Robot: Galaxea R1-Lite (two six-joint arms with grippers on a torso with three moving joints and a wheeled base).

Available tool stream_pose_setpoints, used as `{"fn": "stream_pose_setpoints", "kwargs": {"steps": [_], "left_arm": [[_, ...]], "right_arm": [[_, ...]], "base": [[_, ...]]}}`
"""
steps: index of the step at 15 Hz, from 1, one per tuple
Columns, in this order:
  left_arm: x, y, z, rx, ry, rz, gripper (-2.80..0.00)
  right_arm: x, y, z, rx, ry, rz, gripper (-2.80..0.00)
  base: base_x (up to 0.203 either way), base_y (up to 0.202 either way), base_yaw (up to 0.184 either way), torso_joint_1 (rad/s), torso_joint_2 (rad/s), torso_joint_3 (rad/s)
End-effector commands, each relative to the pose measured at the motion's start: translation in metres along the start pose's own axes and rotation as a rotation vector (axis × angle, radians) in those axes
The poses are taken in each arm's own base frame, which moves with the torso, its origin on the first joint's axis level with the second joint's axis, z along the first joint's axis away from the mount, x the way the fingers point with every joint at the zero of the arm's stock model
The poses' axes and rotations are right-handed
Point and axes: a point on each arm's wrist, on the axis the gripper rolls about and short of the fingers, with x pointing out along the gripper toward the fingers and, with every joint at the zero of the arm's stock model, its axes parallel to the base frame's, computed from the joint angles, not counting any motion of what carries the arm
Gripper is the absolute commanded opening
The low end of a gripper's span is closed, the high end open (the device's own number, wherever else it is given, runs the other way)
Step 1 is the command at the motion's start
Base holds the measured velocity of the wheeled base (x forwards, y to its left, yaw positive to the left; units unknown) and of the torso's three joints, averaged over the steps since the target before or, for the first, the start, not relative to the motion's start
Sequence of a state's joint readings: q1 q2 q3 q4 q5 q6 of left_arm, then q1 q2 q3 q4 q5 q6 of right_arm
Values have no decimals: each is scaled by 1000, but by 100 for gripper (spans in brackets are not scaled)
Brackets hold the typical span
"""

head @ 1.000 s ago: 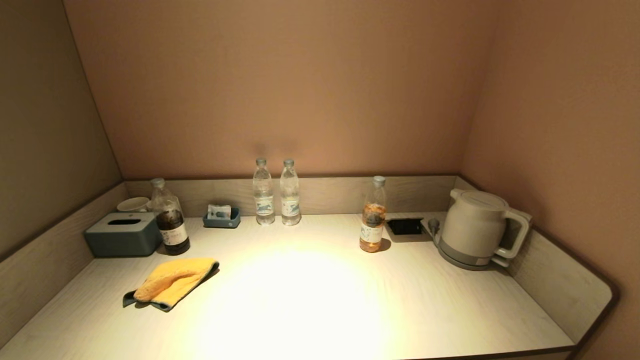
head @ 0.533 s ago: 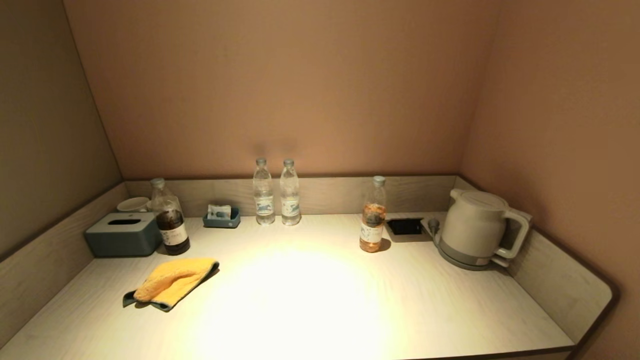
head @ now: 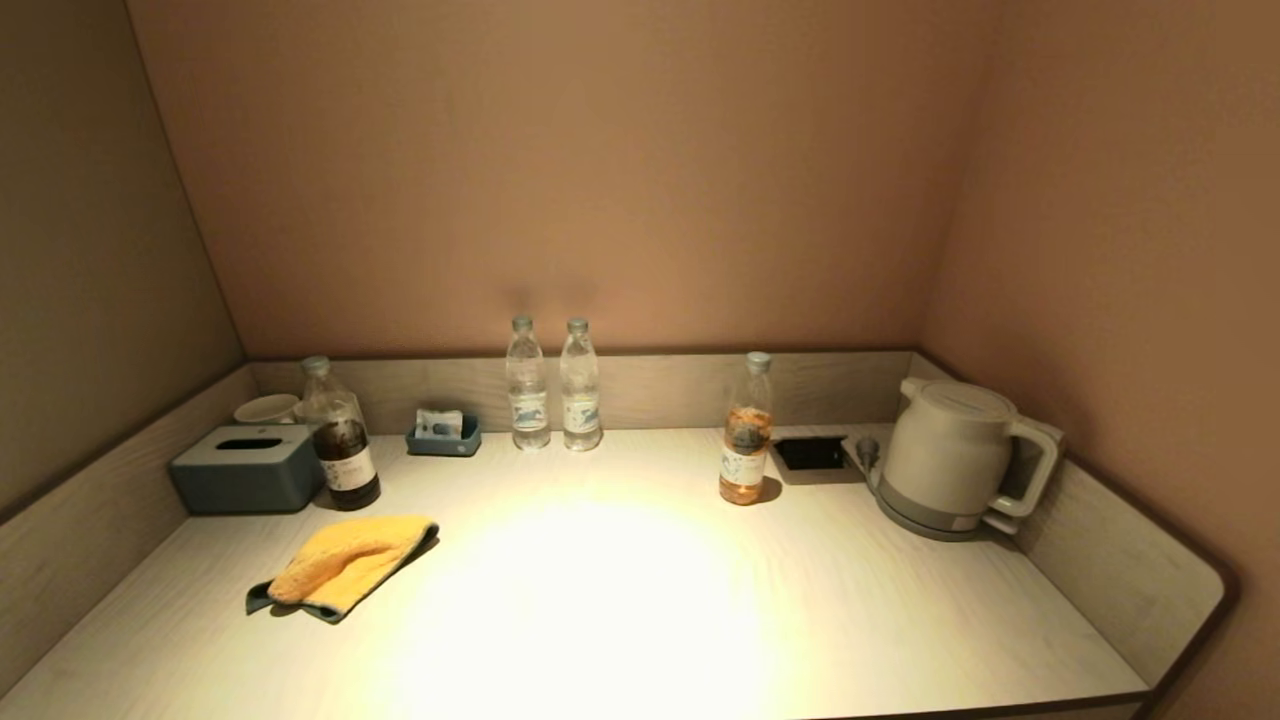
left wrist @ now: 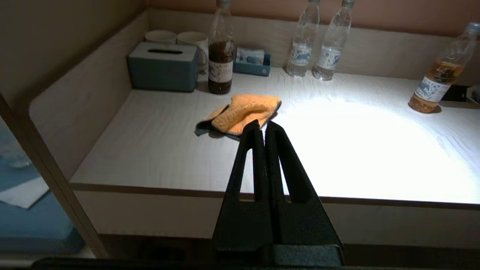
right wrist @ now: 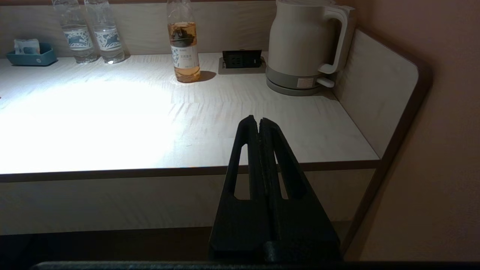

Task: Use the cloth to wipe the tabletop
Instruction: Pick up the tablecloth

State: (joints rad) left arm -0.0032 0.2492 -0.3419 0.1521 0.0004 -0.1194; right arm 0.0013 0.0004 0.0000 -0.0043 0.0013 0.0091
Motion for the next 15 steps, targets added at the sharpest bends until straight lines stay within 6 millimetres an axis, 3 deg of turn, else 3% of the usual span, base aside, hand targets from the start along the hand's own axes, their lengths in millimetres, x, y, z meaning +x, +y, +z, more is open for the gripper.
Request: {"fn": "stream_pose_setpoints", "kwargs": {"steps": [1, 3, 5, 6, 9, 12, 14, 15], "left_arm": [[38, -3, 26, -27, 191, 18, -280], [78, -6, 43, -49, 336, 17, -280], [140, -7, 50, -82, 525, 26, -280], [177, -6, 47, -101, 622, 35, -280], [252, -1, 41, -144, 743, 46, -280], [337, 13, -4, -153, 911, 81, -280], [384, 26, -34, -87, 970, 61, -280], [403, 32, -39, -39, 962, 40, -280]], "right_arm": [[0, 0, 0, 0, -2, 1, -280], [0, 0, 0, 0, -1, 1, -280], [0, 0, 0, 0, -1, 1, -280], [0, 0, 0, 0, -1, 1, -280], [0, 0, 0, 0, -1, 1, -280], [0, 0, 0, 0, -2, 1, -280], [0, 0, 0, 0, -1, 1, -280], [0, 0, 0, 0, -1, 1, -280]], "base": [[0, 0, 0, 0, 0, 0], [0, 0, 0, 0, 0, 0], [0, 0, 0, 0, 0, 0], [0, 0, 0, 0, 0, 0], [0, 0, 0, 0, 0, 0], [0, 0, 0, 0, 0, 0], [0, 0, 0, 0, 0, 0], [0, 0, 0, 0, 0, 0]]}}
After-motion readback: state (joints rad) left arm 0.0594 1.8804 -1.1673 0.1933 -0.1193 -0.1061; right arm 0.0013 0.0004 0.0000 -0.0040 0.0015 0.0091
